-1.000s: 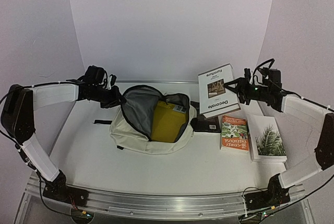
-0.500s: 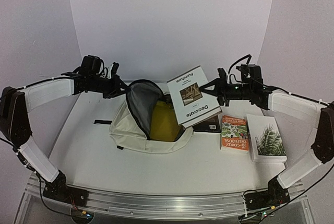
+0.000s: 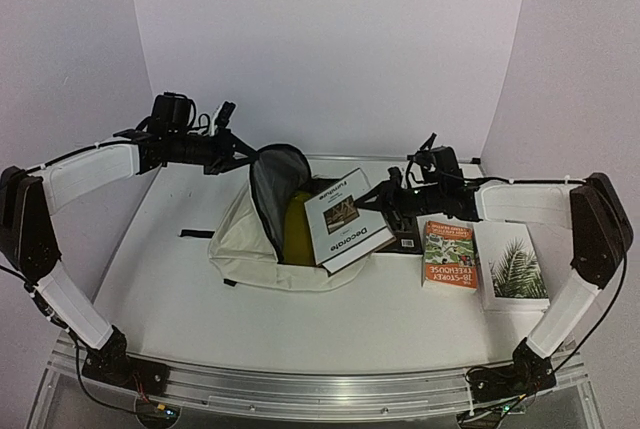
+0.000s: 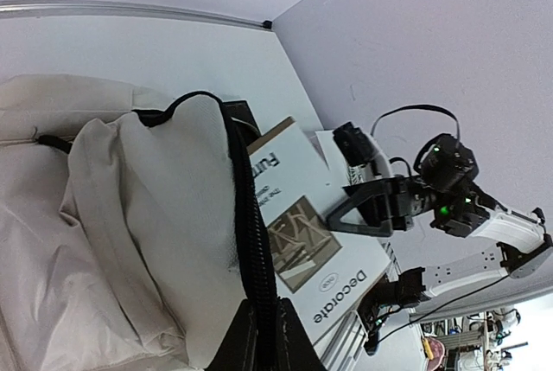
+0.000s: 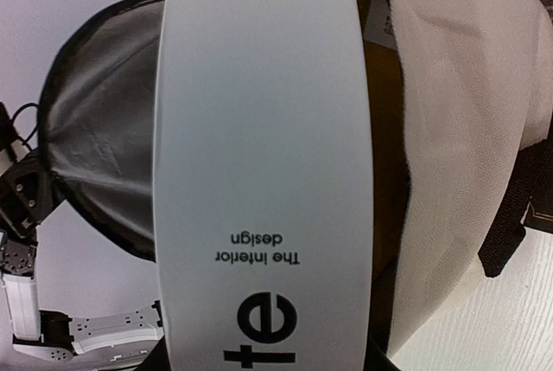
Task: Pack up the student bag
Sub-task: Place the book in the student bag.
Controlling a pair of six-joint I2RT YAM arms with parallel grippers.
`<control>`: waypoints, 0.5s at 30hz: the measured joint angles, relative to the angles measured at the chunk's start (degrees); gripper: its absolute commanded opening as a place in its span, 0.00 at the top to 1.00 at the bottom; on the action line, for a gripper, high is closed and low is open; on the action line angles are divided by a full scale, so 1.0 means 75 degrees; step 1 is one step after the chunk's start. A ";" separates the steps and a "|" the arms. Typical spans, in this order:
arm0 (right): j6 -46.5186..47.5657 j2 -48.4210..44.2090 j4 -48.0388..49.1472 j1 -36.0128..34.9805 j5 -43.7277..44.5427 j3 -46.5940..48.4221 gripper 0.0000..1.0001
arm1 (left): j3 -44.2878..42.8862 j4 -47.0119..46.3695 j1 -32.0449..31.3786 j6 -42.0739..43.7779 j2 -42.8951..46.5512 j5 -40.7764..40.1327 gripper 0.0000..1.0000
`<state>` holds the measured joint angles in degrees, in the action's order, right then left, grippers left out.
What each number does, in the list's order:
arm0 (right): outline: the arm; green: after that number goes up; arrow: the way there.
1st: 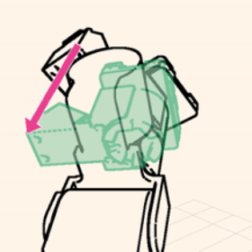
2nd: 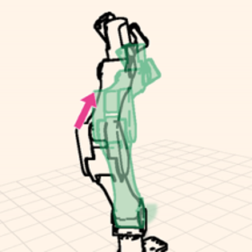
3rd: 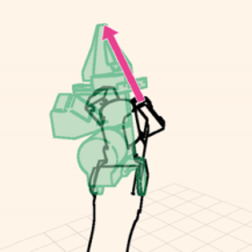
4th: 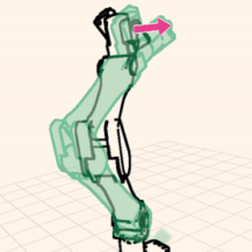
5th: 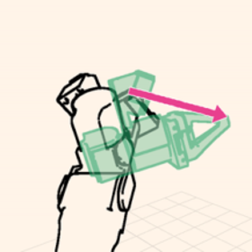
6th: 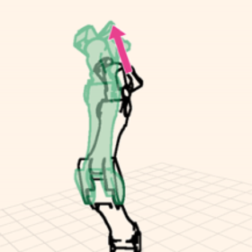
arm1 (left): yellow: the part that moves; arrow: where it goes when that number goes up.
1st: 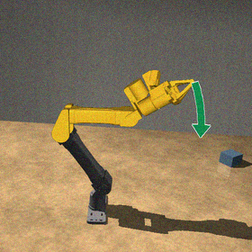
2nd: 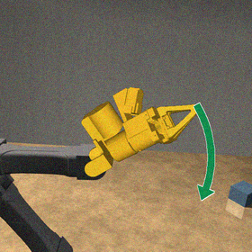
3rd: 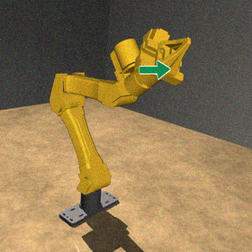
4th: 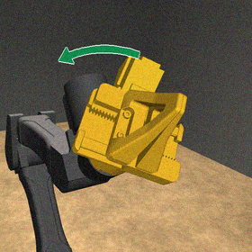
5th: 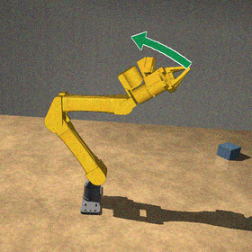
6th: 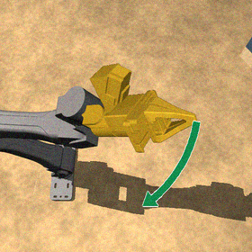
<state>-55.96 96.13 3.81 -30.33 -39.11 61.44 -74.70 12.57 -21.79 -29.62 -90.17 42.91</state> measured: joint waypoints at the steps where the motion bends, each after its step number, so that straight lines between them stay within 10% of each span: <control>1: -0.0058 0.0111 0.0000 -0.0063 0.0098 0.0028 0.63 | -0.0009 -0.0026 -0.0002 0.0012 0.0000 0.0087 0.93; 15: -0.0910 0.1965 0.0944 -0.0756 0.1828 0.1478 0.65 | -0.0176 -0.0323 -0.0002 -0.0031 -0.0294 0.1115 0.94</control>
<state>-62.78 110.87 10.89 -36.01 -25.40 72.53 -76.02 10.15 -21.80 -29.85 -92.37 51.28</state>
